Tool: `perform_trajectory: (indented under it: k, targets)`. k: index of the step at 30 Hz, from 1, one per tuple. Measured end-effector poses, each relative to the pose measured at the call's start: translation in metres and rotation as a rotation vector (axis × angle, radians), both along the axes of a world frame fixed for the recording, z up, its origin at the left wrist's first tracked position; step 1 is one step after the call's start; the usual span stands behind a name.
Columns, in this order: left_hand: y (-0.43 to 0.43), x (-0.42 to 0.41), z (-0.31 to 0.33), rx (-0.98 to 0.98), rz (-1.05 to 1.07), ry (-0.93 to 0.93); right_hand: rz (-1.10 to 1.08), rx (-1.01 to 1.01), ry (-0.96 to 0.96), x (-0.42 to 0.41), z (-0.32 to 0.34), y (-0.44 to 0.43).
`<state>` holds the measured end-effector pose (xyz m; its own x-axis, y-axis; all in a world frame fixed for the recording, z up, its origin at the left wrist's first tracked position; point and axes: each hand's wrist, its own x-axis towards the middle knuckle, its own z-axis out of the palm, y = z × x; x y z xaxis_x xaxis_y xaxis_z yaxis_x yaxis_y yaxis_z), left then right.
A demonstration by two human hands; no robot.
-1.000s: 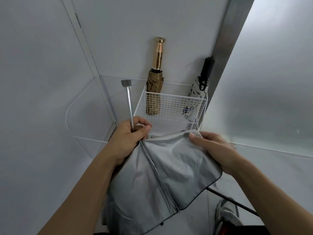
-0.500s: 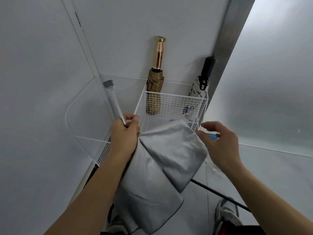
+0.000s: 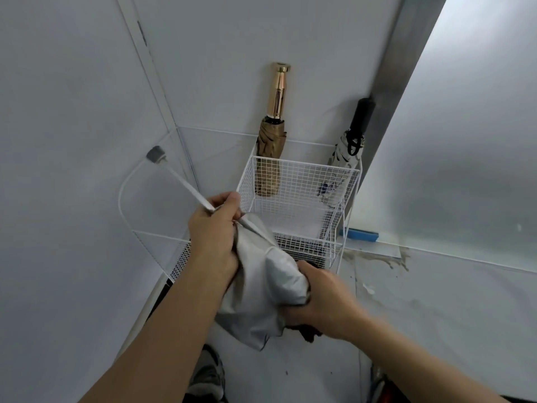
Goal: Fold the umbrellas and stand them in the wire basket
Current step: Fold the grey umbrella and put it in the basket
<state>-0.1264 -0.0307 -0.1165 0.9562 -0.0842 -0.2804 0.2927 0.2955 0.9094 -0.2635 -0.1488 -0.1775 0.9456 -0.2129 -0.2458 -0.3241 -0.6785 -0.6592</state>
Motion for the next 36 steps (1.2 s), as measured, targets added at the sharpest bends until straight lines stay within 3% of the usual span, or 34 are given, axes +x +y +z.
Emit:
perform_trajectory:
  k: [4,7,9,14,17,20,24,28,30,33,36]
  targets:
    - [0.010,0.001,0.013,-0.074,-0.361,-0.050,0.072,0.524,0.073,0.001,0.009,-0.011]
    - [0.014,0.002,0.008,-0.049,-0.356,0.019,0.152,0.702,0.190,-0.002,0.016,-0.014]
    - [0.013,0.002,-0.001,0.011,-0.229,0.045,0.136,0.676,0.187,0.000,0.014,-0.011]
    - [0.011,0.007,-0.012,0.393,0.063,-0.273,0.035,0.562,-0.041,-0.001,0.020,-0.001]
    - [0.010,0.010,-0.014,0.484,0.066,-0.370,0.047,0.231,-0.120,-0.009,0.023,0.015]
    - [0.011,0.009,-0.017,0.481,-0.058,-0.396,-0.184,0.052,-0.364,-0.004,0.014,0.009]
    - [0.017,0.007,-0.010,0.417,-0.348,-0.357,-0.549,0.424,-0.394,0.008,0.021,-0.038]
    - [0.018,0.005,-0.008,0.357,-0.449,-0.267,-0.582,0.531,-0.336,0.010,0.018,-0.051]
    - [0.017,0.007,-0.013,0.356,-0.356,-0.223,-0.618,0.481,-0.339,0.010,0.015,-0.053]
    - [0.016,0.017,-0.024,0.408,-0.100,-0.176,-0.613,0.034,-0.403,0.006,0.019,-0.047]
    - [0.017,0.030,-0.032,0.406,0.117,-0.139,-0.310,-0.053,-0.457,-0.006,0.026,-0.020]
